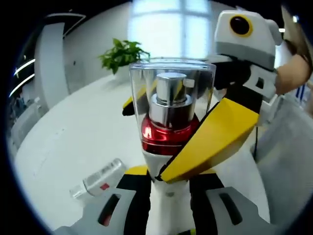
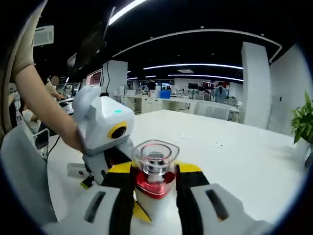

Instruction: Arrange the skincare products in the storage area until every visible bottle or jar stands upright without overlapping.

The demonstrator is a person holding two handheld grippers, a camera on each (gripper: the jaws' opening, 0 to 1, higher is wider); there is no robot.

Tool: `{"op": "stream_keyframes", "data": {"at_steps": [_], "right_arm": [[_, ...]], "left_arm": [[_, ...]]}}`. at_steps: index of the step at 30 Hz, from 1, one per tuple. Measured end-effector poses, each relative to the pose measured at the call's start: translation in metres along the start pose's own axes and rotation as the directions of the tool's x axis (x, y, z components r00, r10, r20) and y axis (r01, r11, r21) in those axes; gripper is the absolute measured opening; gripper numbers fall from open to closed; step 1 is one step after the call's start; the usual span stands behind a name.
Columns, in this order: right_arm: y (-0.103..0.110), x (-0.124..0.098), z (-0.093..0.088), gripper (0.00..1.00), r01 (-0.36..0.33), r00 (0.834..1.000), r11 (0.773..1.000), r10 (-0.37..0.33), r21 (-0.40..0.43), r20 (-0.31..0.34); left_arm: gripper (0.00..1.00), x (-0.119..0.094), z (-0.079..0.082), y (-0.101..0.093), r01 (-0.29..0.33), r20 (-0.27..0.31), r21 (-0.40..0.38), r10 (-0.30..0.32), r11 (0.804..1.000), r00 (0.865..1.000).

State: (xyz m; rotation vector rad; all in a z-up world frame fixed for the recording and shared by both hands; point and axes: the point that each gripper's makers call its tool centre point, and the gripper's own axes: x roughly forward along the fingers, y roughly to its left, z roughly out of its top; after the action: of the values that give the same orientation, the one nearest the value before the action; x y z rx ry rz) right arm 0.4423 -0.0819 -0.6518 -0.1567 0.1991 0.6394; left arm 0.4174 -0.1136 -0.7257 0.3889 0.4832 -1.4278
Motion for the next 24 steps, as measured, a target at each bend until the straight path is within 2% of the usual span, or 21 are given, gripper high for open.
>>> {"op": "stream_keyframes", "data": {"at_steps": [3, 11, 19, 24], "right_arm": [[-0.007, 0.008, 0.002, 0.32, 0.015, 1.000, 1.000, -0.015, 0.000, 0.003], [-0.023, 0.019, 0.003, 0.32, 0.034, 0.999, 0.999, -0.034, 0.011, -0.009], [-0.029, 0.019, 0.000, 0.31, 0.084, 0.996, 0.996, -0.084, 0.043, -0.012], [-0.031, 0.019, 0.000, 0.32, 0.082, 0.997, 0.995, -0.081, 0.054, -0.007]], "left_arm": [[0.26, 0.002, 0.002, 0.010, 0.002, -0.010, -0.006, -0.002, 1.000, 1.000], [0.26, 0.004, 0.006, 0.022, 0.015, -0.018, -0.018, -0.016, 1.000, 1.000], [0.27, 0.008, 0.007, 0.023, 0.044, -0.044, -0.011, -0.044, 0.999, 0.998], [0.27, 0.009, 0.006, 0.023, 0.048, -0.062, -0.019, -0.049, 0.999, 0.997]]}}
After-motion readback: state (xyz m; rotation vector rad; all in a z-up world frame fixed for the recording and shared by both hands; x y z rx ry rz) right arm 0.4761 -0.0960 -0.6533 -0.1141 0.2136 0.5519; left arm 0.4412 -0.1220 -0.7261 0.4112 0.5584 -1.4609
